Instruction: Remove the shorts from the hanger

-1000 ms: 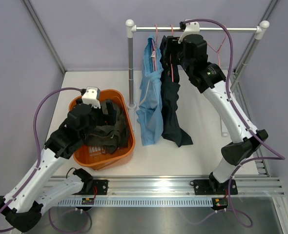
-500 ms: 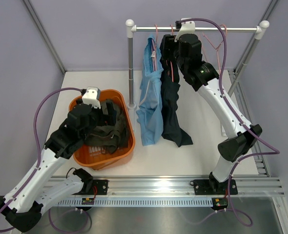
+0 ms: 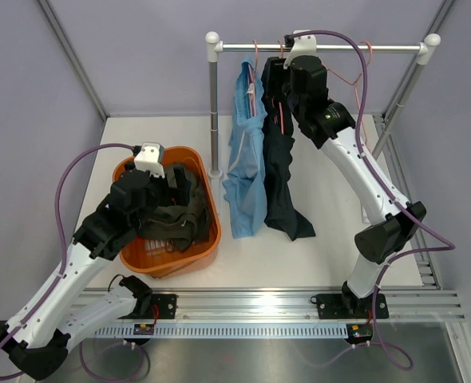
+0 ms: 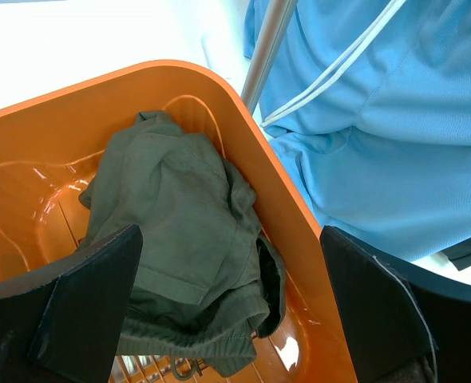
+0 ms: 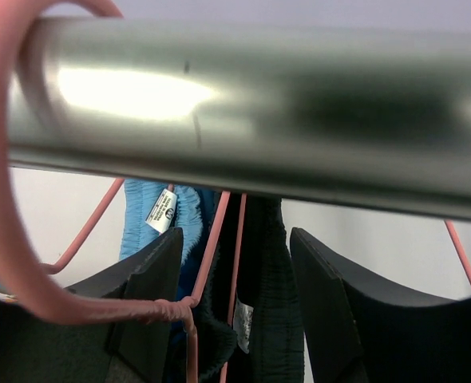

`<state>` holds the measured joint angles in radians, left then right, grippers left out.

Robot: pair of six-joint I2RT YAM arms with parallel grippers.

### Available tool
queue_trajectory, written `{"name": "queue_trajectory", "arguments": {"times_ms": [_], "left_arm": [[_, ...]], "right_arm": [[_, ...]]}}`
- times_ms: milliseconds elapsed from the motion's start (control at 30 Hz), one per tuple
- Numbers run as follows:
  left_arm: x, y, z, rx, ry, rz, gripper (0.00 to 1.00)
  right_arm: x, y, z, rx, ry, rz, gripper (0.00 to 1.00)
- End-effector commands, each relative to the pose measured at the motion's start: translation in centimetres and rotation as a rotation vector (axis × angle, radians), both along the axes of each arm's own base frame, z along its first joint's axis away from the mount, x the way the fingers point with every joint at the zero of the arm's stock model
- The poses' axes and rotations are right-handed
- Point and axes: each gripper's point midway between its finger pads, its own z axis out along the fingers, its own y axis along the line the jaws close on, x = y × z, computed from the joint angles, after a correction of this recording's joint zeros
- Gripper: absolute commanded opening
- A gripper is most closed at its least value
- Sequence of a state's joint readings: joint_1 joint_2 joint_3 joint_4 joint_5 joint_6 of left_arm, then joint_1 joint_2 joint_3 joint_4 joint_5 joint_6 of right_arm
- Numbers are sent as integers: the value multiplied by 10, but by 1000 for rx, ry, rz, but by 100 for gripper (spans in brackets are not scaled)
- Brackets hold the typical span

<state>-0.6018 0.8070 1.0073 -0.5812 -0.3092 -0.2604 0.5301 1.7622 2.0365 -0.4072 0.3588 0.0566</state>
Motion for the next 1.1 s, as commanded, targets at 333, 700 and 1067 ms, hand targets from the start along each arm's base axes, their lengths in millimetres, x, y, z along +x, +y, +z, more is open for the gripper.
{"name": "queue_trajectory", "arguments": {"times_ms": [333, 700, 1067], "left_arm": [[4, -5, 10, -39, -36, -11, 99], [4, -6, 9, -37, -32, -12, 99], [6, -6, 10, -25, -36, -10, 99]], "right_arm": [[-1, 2, 26, 30, -65, -8, 0], [-39, -28, 85, 42, -166, -40, 0], [-73, -53, 97, 41, -162, -67, 0]]}}
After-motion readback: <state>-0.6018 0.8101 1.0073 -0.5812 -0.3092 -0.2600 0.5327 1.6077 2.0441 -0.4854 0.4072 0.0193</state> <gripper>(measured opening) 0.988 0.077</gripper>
